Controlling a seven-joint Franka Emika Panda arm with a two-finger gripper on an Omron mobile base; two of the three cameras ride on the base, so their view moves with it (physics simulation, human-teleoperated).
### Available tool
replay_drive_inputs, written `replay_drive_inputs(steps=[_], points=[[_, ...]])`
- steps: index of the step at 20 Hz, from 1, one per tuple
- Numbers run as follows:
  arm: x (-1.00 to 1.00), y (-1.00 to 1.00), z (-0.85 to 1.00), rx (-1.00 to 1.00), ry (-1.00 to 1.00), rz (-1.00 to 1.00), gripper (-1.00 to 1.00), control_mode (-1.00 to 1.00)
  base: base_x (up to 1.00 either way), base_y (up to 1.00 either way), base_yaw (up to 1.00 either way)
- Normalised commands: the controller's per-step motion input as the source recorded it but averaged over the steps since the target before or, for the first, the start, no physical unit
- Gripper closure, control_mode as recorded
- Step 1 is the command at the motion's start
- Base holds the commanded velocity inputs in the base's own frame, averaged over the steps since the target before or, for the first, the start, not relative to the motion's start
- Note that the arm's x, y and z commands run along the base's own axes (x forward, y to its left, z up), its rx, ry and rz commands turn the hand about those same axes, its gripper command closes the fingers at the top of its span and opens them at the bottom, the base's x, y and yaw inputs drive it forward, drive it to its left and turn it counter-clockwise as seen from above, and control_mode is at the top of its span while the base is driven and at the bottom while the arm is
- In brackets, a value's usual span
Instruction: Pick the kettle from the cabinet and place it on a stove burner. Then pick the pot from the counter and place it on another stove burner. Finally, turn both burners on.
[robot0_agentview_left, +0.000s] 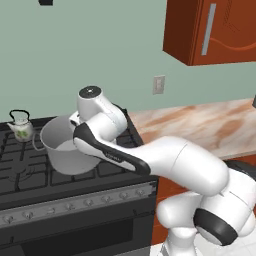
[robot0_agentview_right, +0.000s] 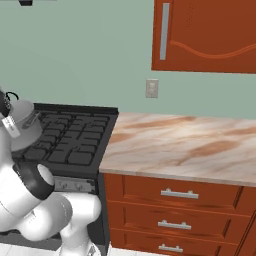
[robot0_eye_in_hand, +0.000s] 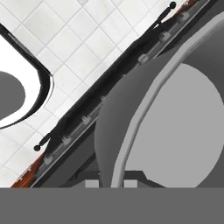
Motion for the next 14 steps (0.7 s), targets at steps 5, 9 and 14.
replay_drive_inputs(steps=[5, 9, 14], points=[[0.16, 0.53, 0.00, 0.00, 0.01, 0.00, 1.00, -1.00, 0.00, 0.00, 0.00], [0.14, 0.57, 0.00, 0.00, 0.03, 0.00, 1.00, -1.00, 0.00, 0.00, 0.00], [0.15, 0.58, 0.00, 0.00, 0.06, 0.00, 1.00, -1.00, 0.00, 0.00, 0.00]])
